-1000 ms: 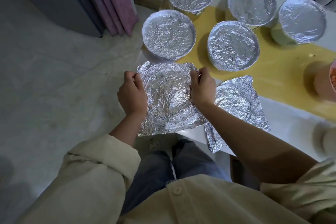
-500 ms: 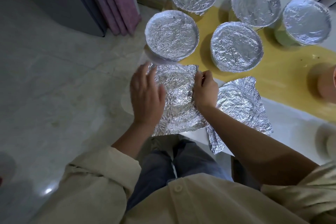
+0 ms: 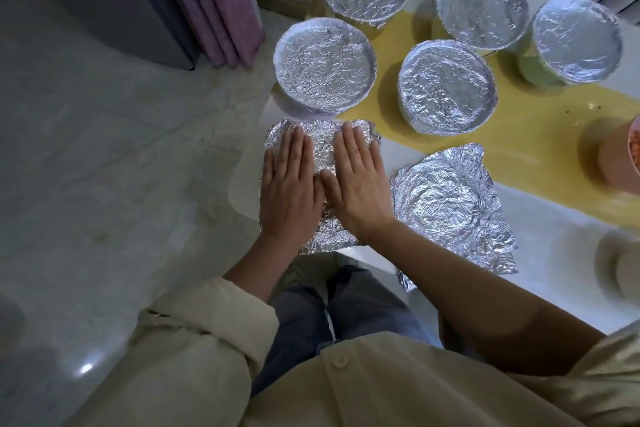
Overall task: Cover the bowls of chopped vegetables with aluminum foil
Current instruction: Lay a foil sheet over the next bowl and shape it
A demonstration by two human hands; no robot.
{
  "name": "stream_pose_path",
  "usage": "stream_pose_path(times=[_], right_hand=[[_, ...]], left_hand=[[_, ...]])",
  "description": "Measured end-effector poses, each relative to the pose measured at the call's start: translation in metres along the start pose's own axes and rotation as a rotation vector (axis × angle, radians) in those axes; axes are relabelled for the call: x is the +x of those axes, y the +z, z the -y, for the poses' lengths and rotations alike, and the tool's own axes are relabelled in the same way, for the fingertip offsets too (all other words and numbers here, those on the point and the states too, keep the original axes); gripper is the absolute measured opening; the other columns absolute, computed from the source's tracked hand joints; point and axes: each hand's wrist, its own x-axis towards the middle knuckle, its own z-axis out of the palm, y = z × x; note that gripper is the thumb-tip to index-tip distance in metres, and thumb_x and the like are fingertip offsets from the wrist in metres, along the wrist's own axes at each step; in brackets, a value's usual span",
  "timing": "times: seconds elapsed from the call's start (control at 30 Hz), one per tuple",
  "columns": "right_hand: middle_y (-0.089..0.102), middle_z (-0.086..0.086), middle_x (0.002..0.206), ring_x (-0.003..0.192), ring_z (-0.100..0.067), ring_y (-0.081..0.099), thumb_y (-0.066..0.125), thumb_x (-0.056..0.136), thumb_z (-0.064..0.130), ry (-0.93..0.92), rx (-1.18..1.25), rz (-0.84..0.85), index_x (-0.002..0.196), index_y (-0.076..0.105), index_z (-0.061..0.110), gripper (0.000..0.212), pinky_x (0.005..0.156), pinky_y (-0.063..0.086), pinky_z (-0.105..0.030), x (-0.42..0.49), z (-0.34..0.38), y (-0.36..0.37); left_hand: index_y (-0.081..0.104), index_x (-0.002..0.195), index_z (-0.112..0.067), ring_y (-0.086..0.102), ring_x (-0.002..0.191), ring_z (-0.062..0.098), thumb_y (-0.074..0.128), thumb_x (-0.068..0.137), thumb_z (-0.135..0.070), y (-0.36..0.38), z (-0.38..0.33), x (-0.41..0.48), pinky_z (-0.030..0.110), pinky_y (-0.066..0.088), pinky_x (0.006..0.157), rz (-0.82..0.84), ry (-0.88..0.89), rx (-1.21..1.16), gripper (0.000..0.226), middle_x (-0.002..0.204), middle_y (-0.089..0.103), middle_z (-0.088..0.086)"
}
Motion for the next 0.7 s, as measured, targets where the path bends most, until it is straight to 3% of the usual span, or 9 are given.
stream_pose_path(times=[0.1,0.17,0.27,0.37,0.47,0.53,0.6,0.7], right_hand=[[0.016,-0.015,0.16,0.149,-0.026,0.011,0.019,0.101,0.044,0.028,-0.006,0.006,0.152,0.021,0.001,0.066,0.121,0.011,-0.043,0.002,-0.005,0.005],[0.029,-0.017,0.156,0.144,-0.03,0.026,0.025,0.102,0.041,0.046,0.029,-0.052,0.15,0.028,0.0,0.063,0.118,0.021,-0.041,0.004,-0.005,0.004],[0.055,-0.016,0.132,0.118,-0.033,0.051,0.033,0.103,0.033,0.097,0.154,-0.152,0.141,0.044,0.002,0.05,0.096,0.04,-0.04,0.009,-0.006,0.005],[0.065,-0.011,0.109,0.095,-0.032,0.061,0.037,0.103,0.028,0.21,0.312,-0.21,0.126,0.058,0.008,0.036,0.074,0.044,-0.037,0.019,-0.01,0.004],[0.066,-0.006,0.083,0.073,-0.028,0.059,0.04,0.103,0.027,0.261,0.416,-0.229,0.103,0.064,0.011,0.029,0.06,0.035,-0.033,0.024,-0.016,0.004],[0.054,-0.001,0.064,0.061,-0.023,0.047,0.041,0.102,0.028,0.315,0.508,-0.202,0.082,0.057,0.014,0.029,0.057,0.029,-0.033,0.025,-0.02,0.004],[0.042,0.002,0.056,0.056,-0.02,0.039,0.043,0.102,0.029,0.391,0.614,-0.167,0.069,0.044,0.017,0.036,0.055,0.031,-0.037,0.025,-0.022,0.004],[0.04,0.0,0.053,0.054,-0.017,0.036,0.045,0.101,0.034,0.489,0.736,-0.101,0.063,0.04,0.015,0.043,0.053,0.037,-0.038,0.026,-0.025,0.006]], left_hand=[[0.028,0.154,-0.006,0.022,0.151,0.023,0.023,0.102,-0.032,-0.003,0.002,0.001,0.045,0.025,0.12,-0.025,-0.029,-0.065,0.059,0.163,0.024,0.011],[0.034,0.151,-0.004,0.038,0.142,0.027,0.028,0.1,-0.03,-0.003,0.002,0.002,0.042,0.036,0.112,-0.055,-0.097,-0.164,0.058,0.156,0.037,0.015],[0.043,0.144,-0.001,0.055,0.118,0.031,0.034,0.1,-0.026,-0.002,0.003,0.004,0.04,0.045,0.093,-0.116,-0.202,-0.316,0.052,0.136,0.055,0.017],[0.051,0.137,-0.004,0.058,0.105,0.029,0.032,0.102,-0.025,0.0,0.008,0.005,0.04,0.048,0.084,-0.149,-0.239,-0.465,0.046,0.119,0.062,0.014],[0.057,0.132,-0.004,0.063,0.098,0.023,0.033,0.104,-0.022,0.004,0.01,0.004,0.026,0.045,0.079,-0.212,-0.288,-0.608,0.042,0.112,0.067,0.012],[0.06,0.129,-0.004,0.065,0.101,0.019,0.035,0.104,-0.02,0.007,0.011,0.003,0.025,0.047,0.082,-0.237,-0.371,-0.696,0.039,0.116,0.069,0.01],[0.061,0.128,-0.004,0.067,0.101,0.017,0.036,0.104,-0.022,0.01,0.011,0.003,0.03,0.052,0.085,-0.233,-0.444,-0.781,0.039,0.117,0.07,0.008],[0.063,0.124,-0.004,0.067,0.101,0.018,0.038,0.103,-0.022,0.011,0.011,0.002,0.027,0.05,0.085,-0.242,-0.495,-0.818,0.037,0.116,0.071,0.009]])
